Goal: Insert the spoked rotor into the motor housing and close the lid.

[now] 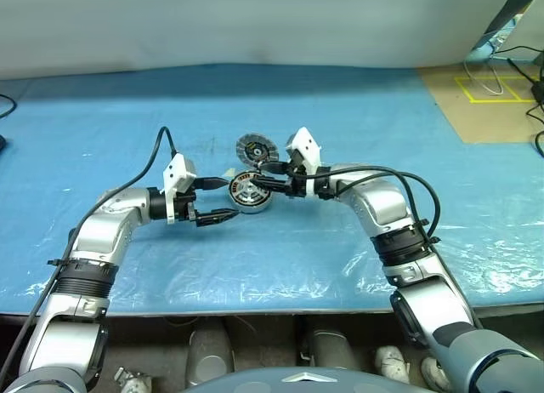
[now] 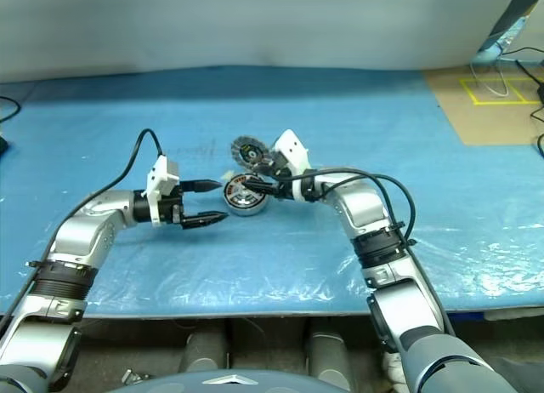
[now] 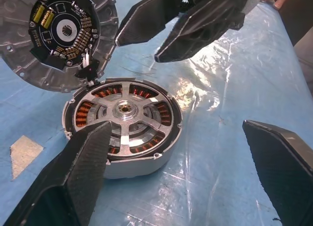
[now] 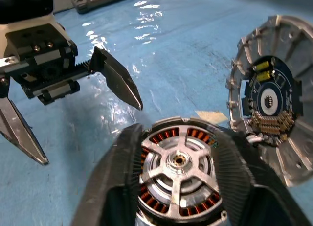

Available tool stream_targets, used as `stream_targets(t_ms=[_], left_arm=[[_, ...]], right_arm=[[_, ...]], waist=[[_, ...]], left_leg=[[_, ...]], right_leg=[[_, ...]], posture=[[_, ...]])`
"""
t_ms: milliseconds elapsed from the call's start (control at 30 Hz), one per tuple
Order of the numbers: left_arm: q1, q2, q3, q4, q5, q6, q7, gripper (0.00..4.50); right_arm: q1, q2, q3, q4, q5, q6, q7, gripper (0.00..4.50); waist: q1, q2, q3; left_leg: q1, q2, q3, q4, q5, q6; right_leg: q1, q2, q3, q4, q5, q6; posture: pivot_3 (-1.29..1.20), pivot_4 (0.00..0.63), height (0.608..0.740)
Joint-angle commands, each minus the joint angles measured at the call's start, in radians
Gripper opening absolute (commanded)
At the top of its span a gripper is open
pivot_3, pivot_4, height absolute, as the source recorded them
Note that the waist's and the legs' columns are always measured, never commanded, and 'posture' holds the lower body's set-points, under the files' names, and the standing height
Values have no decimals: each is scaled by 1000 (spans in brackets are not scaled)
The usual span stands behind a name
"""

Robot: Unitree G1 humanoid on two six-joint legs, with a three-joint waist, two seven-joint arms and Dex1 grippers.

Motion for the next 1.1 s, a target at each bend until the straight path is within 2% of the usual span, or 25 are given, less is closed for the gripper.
stream_targets(t_ms=[33,100,133,300,467,633,800,933,1000,1100], left_arm=[[-13,-7,12,-24,3,-23,21,4500],[-17,-13,6,-21,9,-29,30,4500],[-20,-17,6,-20,8,-29,33,4500],[-28,-25,11,-12,10,-31,40,4500],[-51,-33,38,-20,-23,13,63,4500],[-68,-35,40,-37,-49,47,71,4500],[-128,-49,81,-20,-86,70,104,4500],[-229,-80,138,69,-117,107,173,4500],[-295,-96,195,111,-180,162,195,4500],[-386,-102,222,206,-196,182,196,4500]], right_arm=[[16,33,14,30,-16,-33,-32,909],[15,60,13,19,7,-14,-25,179],[11,69,20,15,7,-9,-22,83],[-37,115,20,133,-34,-38,-71,83],[-63,152,-18,202,-6,-44,-75,83],[-23,123,59,279,-125,-123,-106,83],[11,76,10,140,-55,-57,-59,83],[38,29,-61,-66,45,48,-37,83],[52,4,-121,-168,121,129,-35,83],[88,-68,-213,-317,222,242,-33,83]], waist=[[0,0,0],[0,0,0],[0,0,0],[-2,0,0],[-1,0,0],[-1,0,0],[6,0,0],[10,0,0],[7,0,0],[8,0,0]], left_leg=[[0,0,0,0,0,0],[0,0,0,0,0,0],[0,0,0,0,0,0],[0,0,0,0,0,0],[0,0,0,0,0,0],[0,0,0,0,0,0],[2,0,0,0,0,0],[2,-1,-1,1,0,0],[2,-1,-1,1,0,0],[2,0,-1,0,0,0]], right_leg=[[0,0,0,0,0,0],[0,0,0,0,0,0],[0,0,0,0,0,0],[0,0,0,0,0,0],[0,0,0,0,0,-1],[0,0,-1,0,1,2],[4,-1,-1,0,0,-1],[4,-1,-1,-1,0,0],[4,-1,-1,-1,1,2],[4,0,-1,-1,2,3]], posture=[[0,150,740],[0,150,740],[0,150,740],[0,150,740],[0,150,740],[0,150,740],[0,150,740],[0,150,740],[0,150,740],[0,150,740]])
